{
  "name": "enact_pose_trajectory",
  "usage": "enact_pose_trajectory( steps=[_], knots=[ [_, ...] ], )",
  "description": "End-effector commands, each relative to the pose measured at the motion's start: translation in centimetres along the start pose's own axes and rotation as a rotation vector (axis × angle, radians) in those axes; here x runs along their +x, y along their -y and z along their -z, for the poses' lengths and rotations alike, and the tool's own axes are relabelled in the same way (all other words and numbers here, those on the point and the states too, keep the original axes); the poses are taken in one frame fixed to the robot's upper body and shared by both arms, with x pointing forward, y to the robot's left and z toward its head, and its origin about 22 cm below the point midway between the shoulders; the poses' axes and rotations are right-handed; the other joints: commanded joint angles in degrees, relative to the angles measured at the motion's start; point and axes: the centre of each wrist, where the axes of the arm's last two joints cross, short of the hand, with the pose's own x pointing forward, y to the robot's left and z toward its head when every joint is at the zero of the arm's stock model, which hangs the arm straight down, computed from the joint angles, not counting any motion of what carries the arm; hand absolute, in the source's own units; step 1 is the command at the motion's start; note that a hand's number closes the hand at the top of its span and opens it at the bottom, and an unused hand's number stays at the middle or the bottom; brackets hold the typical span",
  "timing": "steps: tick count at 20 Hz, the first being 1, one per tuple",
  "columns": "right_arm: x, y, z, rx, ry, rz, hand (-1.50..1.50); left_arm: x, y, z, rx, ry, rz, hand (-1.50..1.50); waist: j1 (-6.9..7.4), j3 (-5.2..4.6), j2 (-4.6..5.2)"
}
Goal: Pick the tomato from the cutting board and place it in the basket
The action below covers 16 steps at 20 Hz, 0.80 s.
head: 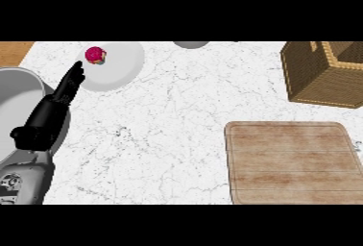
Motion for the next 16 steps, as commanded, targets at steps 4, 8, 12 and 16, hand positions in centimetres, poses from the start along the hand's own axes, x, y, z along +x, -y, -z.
enact_pose_trajectory(
  steps=[4,8,12,16],
  knots=[
    [3.9,3.8,2.8,0.067,0.12,0.165,1.5,0.3,0.7,1.2,-0.024,-0.001,-0.001,0.0,0.65,-0.37,-0.23],
    [4.9,4.0,3.8,0.139,0.108,0.165,1.5,-0.3,0.1,0.3,-0.018,0.003,0.016,0.0,0.93,-0.36,-0.24],
    [8.8,2.6,8.0,0.212,0.103,0.135,1.5,-0.1,0.3,0.6,-0.035,-0.002,0.013,0.0,1.42,-0.51,-0.41],
    [9.5,0.1,9.8,0.278,0.081,0.153,1.5,0.6,0.0,0.6,-0.015,-0.02,0.012,0.0,-0.05,-0.46,-0.77]
  ],
)
